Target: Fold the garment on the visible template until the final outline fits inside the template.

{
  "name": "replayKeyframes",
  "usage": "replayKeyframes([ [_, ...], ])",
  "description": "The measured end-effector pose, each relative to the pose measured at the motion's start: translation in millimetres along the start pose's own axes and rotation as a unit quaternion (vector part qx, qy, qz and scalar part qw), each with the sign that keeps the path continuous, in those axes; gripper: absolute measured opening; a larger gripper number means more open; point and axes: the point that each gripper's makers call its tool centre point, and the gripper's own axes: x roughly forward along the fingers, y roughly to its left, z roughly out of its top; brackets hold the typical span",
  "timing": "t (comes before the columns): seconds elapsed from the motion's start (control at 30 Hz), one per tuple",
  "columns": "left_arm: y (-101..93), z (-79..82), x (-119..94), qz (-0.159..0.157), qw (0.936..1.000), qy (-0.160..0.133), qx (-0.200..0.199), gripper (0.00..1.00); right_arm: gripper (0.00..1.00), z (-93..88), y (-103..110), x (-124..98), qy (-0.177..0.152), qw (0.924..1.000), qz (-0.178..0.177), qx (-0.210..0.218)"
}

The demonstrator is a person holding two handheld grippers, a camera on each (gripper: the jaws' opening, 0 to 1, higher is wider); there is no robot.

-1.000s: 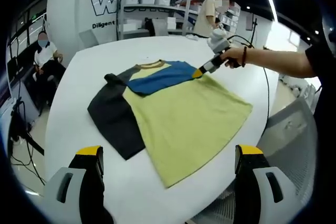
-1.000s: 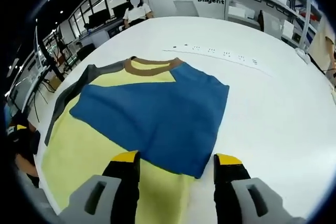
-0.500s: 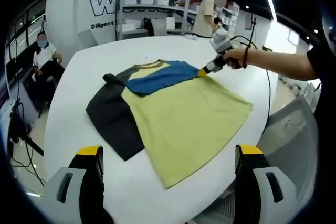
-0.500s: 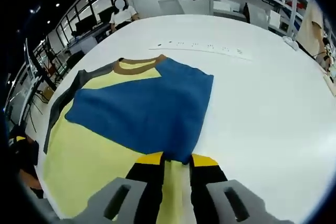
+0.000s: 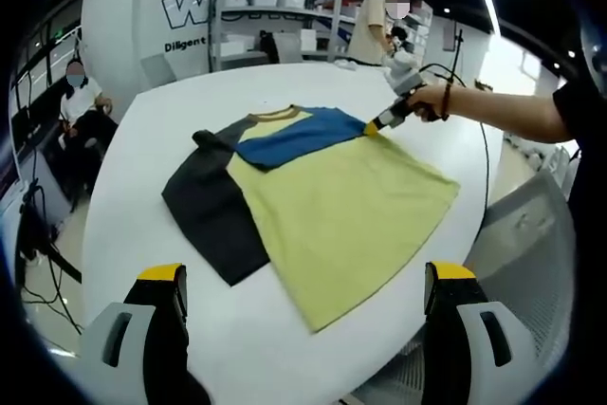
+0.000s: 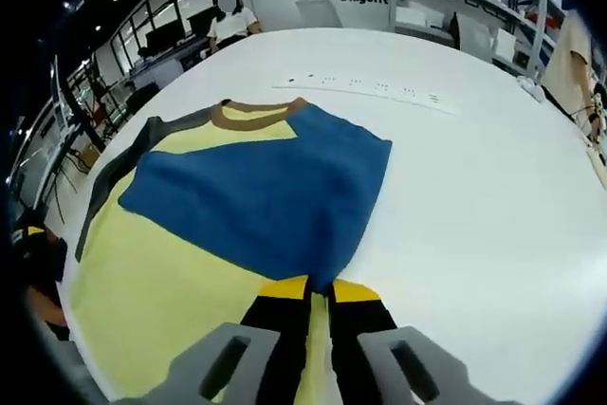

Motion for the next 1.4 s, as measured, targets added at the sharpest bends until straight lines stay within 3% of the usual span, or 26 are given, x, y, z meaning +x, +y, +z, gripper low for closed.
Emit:
replayKeyframes([
  [0.77,-2.7,3.7,8,-0.011,0.9999,-0.002,0.003,0.99,0.0,-10.7,-71,-18,0.023,0.9985,-0.048,-0.014],
  [1.3,-3.8,3.1,6,-0.013,0.9998,0.002,0.013,0.99,0.01,-14.0,-81,-21,0.033,0.9976,-0.06,-0.015],
  [1.4,-3.7,3.6,7,-0.012,0.9999,0.003,0.012,0.99,0.04,-14.1,-82,-22,0.031,0.9976,-0.063,0.002],
])
